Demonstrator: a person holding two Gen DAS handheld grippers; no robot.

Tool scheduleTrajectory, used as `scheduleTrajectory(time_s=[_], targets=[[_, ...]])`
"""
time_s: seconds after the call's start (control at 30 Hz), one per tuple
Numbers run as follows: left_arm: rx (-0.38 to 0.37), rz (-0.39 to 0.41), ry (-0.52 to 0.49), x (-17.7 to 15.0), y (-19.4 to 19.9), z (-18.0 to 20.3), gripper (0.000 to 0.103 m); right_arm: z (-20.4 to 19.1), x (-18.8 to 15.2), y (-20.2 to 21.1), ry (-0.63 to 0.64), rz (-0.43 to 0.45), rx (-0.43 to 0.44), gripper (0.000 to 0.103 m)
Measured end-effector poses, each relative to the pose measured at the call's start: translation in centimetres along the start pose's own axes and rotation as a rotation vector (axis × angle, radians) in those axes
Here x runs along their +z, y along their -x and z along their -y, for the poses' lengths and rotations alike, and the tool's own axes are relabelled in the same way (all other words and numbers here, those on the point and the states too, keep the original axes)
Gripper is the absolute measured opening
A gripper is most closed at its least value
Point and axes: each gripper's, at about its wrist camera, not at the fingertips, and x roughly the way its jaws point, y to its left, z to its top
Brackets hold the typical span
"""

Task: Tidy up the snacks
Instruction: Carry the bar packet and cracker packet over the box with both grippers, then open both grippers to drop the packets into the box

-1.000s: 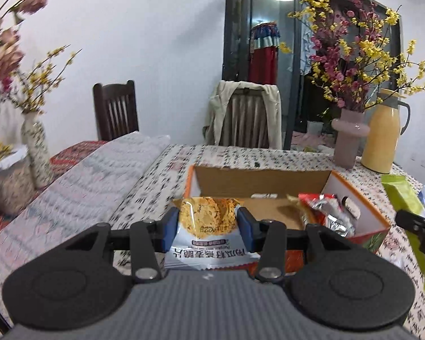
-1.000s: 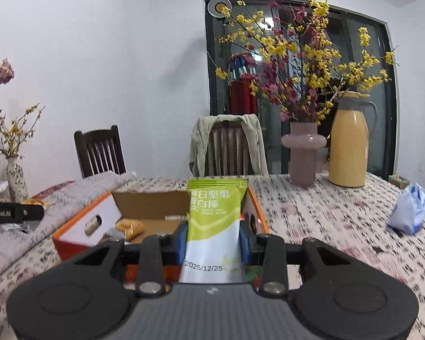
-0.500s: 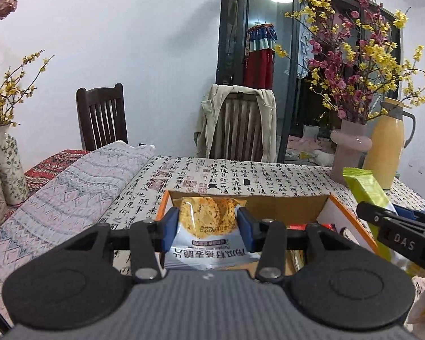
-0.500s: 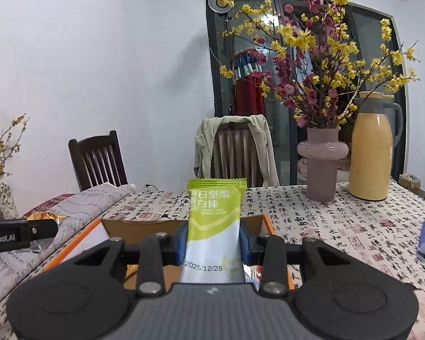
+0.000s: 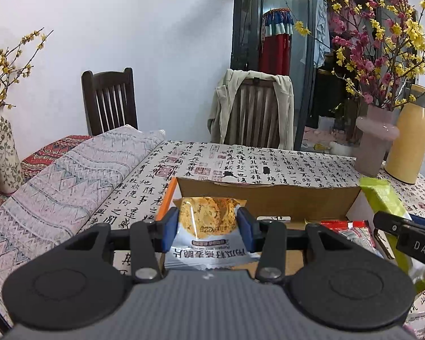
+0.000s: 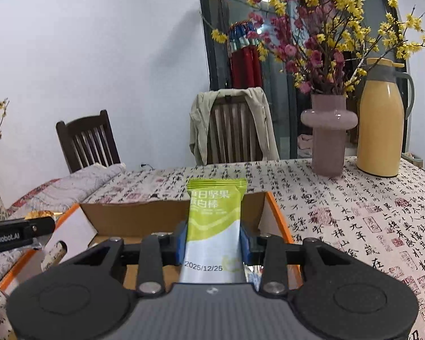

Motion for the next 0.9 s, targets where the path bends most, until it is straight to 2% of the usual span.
scheduleTrajectory(time_s=[0.13,0.17,0.2,0.23,0.27,0.3,0.33,0.37,0.77,0.9], targets=[[-0.012,0.001,0.014,-0.2,0.3,-0.2,0.047,0.0,-0.3,0.0,0.0,-0.013,-0.006,0.04],[-0.018,0.001,0.018,-0.1,0.4,-0.3,0.051,0.1,-0.3,0.0,-0.005,-0.012,-0.006,0.04],[-0.02,0.006,0.025,-0.1,0.6,-0.5,0.062,0.3,-0.3,0.2,-0.012,-0.008,-0.009,0.041],[-0.014,0.015,0.03,-0.1,0.8,-0.5,0.07,0.4,-0.3,0.3,-0.018,-0.005,-0.009,0.05],[-0.004,0.03,0.035,-0.1,1.0,-0.6,0.084,0.5,-0.3,0.5,-0.024,0.0,-0.009,0.065],[0.003,0.043,0.038,-0.1,1.3,-0.6,0.092,0.6,-0.3,0.7,-0.03,0.008,-0.009,0.075],[0.007,0.056,0.044,-0.1,1.5,-0.6,0.096,0.7,-0.3,0.9,-0.035,0.016,-0.009,0.094],[0.009,0.067,0.049,-0.1,1.7,-0.7,0.101,0.7,-0.3,1.1,-0.04,0.029,-0.011,0.103],[0.002,0.076,0.052,-0.3,1.9,-0.7,0.103,0.6,-0.6,1.9,-0.056,0.048,0.001,0.103],[-0.008,0.123,0.076,-0.1,3.7,-0.8,0.103,0.6,-0.4,2.3,-0.055,0.064,0.004,0.103]])
